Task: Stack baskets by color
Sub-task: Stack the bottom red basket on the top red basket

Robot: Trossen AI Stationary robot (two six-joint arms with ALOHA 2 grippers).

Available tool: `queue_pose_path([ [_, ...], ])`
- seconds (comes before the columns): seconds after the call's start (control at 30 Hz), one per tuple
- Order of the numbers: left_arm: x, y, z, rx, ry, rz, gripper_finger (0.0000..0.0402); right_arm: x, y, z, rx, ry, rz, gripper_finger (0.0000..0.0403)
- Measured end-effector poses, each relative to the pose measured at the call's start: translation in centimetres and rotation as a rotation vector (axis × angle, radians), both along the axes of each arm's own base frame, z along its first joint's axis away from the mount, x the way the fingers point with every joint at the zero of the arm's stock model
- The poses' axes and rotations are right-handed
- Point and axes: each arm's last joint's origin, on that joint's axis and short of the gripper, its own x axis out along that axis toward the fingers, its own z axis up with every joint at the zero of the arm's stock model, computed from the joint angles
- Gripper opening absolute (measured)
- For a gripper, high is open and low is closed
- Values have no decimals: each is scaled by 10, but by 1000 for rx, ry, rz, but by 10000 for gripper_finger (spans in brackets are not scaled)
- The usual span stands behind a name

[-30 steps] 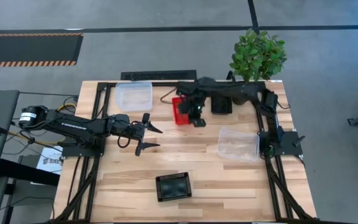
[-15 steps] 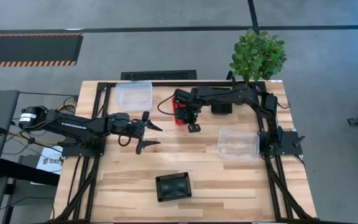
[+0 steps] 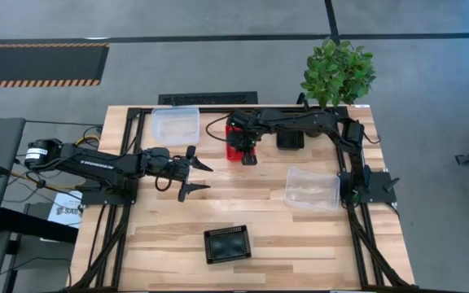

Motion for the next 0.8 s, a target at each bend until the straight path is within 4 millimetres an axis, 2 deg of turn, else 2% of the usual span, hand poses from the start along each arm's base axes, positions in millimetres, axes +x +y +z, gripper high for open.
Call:
queue_pose_path([
  [0.17,0,0,0,1,2,0,261,-3,17,8,105,4,80,3],
  [0.33,0,0,0,14,3,-3,261,-2,33,-7,127,95,113,2],
  [0.5,0,0,0,14,2,-4,261,-2,28,-19,51,91,65,2],
  [0.8,0,0,0,-3,4,0,261,-1,2,-16,46,12,-53,3],
])
